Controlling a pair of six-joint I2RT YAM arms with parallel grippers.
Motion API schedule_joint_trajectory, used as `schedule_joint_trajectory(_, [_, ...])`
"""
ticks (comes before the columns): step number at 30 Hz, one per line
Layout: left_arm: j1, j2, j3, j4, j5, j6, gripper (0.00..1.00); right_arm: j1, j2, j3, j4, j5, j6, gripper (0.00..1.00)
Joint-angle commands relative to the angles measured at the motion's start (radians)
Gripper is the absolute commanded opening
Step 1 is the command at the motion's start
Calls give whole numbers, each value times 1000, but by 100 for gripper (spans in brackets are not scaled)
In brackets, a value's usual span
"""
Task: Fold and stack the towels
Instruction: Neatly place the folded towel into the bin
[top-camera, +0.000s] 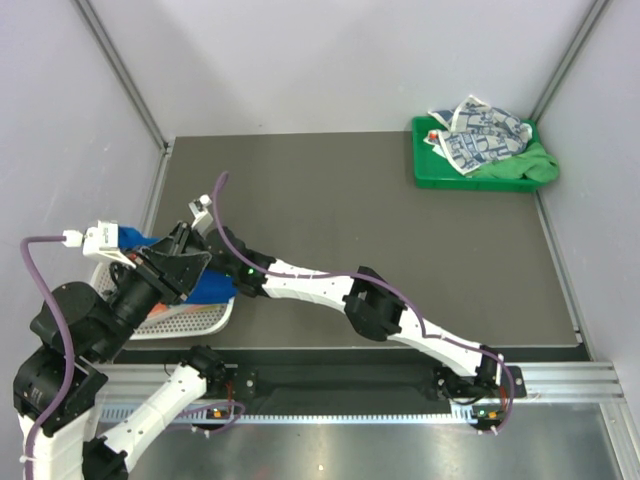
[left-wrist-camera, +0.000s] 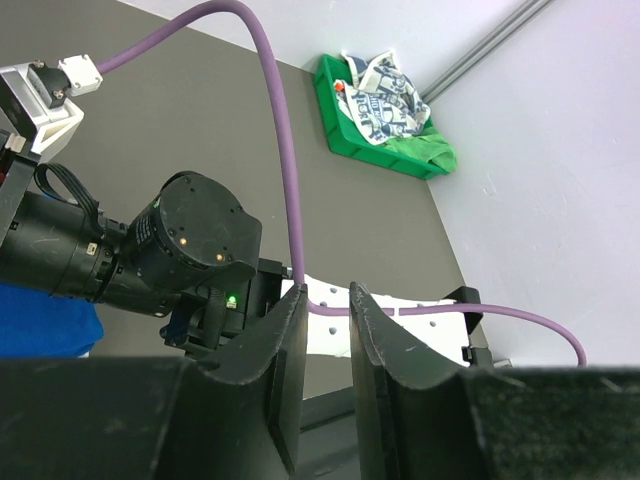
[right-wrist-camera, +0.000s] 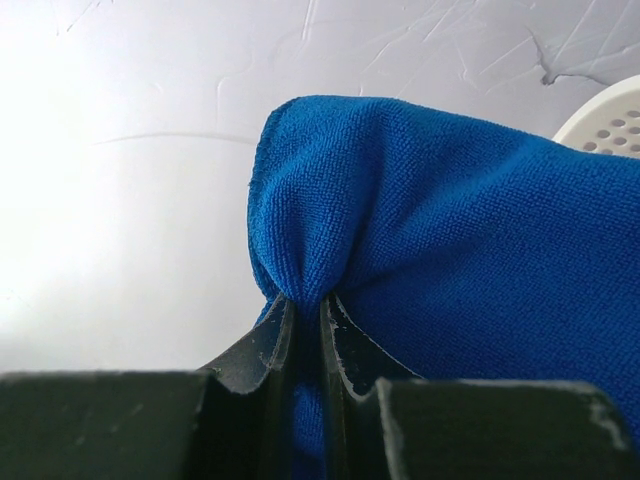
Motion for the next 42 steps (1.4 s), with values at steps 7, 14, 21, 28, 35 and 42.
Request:
schedule_joint_trajectory(7, [-3,-13,-10,52,11,-3,28,42,17,66,53,19,11,0])
schedule_joint_trajectory(14, [-3,-21,-22,51,11,-5,28,45,35,69,55,24,25,0])
schedule_joint_trajectory(21, [-3,-21,-22,54,8,-5,28,46,43,77,46,29,26,0])
schedule_joint_trajectory(28, [-3,-22,-34,55,8,-2,28,49,52,88,38,38,25,0])
schedule_joint_trajectory(35, [-3,-24,-43,61,11,-3,29,49,75,88,35,35,42,9])
schedule_joint_trajectory(42, [-3,-25,-50,67,15,-6,29,49,83,84,32,29,45,52])
